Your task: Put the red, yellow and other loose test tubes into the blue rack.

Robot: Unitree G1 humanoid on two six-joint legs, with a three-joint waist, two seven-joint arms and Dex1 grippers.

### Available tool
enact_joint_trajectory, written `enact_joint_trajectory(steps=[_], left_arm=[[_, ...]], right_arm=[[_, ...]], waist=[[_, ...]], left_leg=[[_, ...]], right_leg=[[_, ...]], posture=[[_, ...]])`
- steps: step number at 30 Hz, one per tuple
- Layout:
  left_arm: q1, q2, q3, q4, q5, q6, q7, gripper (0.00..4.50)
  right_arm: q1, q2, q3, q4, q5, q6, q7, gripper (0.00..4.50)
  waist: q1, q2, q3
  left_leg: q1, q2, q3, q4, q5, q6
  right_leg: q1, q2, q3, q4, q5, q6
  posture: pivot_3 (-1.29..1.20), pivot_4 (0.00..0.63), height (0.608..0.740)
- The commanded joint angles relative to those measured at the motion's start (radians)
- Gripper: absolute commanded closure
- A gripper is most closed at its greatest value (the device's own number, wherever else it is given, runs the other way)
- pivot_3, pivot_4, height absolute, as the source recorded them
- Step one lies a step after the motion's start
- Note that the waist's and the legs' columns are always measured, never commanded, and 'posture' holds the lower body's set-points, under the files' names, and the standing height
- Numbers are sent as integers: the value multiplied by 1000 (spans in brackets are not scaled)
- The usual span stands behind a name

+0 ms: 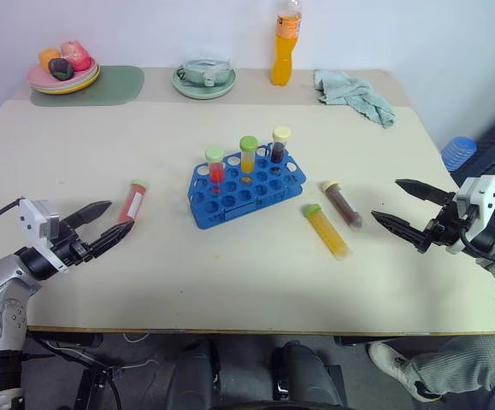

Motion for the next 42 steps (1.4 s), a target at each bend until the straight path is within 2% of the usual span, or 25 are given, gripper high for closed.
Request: enact_joint_trajectory(steps=[1,17,25,27,30,34,38,42], left_arm=[[2,6,17,-14,0,-13,-6,789],[-5,2,17,-28,-44,26,-36,789],[-22,-15,-15,-117,-88,80,-57,789],[-24,-15,-29,-135,-95,100,-68,789],[-35,1,-70,-140,-70,99,-117,789],[-63,5,-125,-130,-22,70,-150,789],[-94,-2,-179,-101,36,17,-168,789],[-116,-18,-224,-86,74,-16,-170,789]], right_arm=[[-14,-17,-27,-8,7,-13,2,0],[-12,-5,-41,-47,35,24,-34,0],[-11,-21,-1,-153,19,201,-166,0],[-11,-32,9,-200,-28,247,-238,0],[-31,-74,37,-278,-64,415,-347,0],[-149,-130,120,-284,-49,655,-393,0],[-315,-164,242,-199,-79,810,-383,0],[-500,-145,331,-110,-103,967,-416,0]], waist=[[0,0,0],[0,0,0],[0,0,0],[0,0,0],[0,0,0],[-5,0,0],[-2,0,0],[-1,1,0]], left_leg=[[0,0,0,0,0,0],[0,0,0,0,0,0],[0,0,0,0,0,0],[0,0,0,0,0,0],[0,0,0,0,0,0],[0,0,0,0,0,0],[-1,0,-1,0,0,0],[-2,0,1,0,0,0]], right_leg=[[0,0,0,0,0,0],[0,0,0,0,0,0],[0,0,0,0,0,0],[0,0,0,0,0,0],[0,0,0,0,0,0],[-1,0,0,0,0,0],[-1,0,0,0,0,0],[-4,0,1,1,0,0]], posture=[[0,150,740],[0,150,740],[0,150,740],[0,150,740],[0,150,740],[0,150,740],[0,150,740],[0,150,740]])
